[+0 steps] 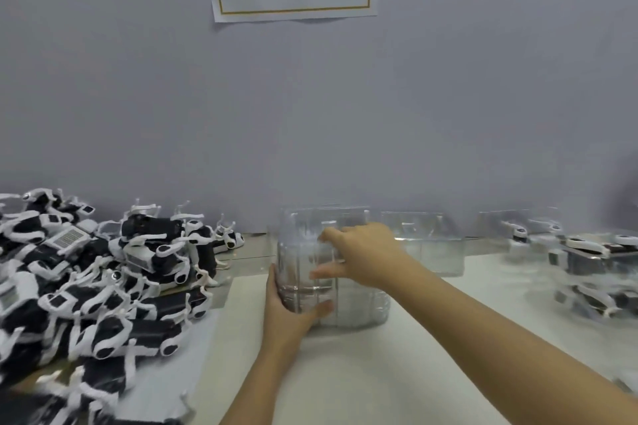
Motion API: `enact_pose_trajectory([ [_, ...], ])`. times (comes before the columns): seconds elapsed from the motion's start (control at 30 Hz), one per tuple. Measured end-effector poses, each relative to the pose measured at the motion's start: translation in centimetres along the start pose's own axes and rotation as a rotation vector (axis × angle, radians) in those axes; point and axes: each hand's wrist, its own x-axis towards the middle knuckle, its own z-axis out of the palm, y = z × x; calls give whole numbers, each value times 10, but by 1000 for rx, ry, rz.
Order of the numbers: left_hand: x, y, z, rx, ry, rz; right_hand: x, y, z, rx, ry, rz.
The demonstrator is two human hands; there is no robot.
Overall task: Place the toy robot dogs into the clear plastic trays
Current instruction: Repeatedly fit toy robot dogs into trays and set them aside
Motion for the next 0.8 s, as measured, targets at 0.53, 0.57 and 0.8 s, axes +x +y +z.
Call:
enact_pose_trajectory([
  [0.53,-1,-6,-2,41,45,61,9,13,-84,316,479,207],
  [0.57,-2,-5,-2,32,29,60,4,13,-95,323,517,188],
  [0.8,-40,28,3,21,255,269,-61,-10,-93,268,735,185],
])
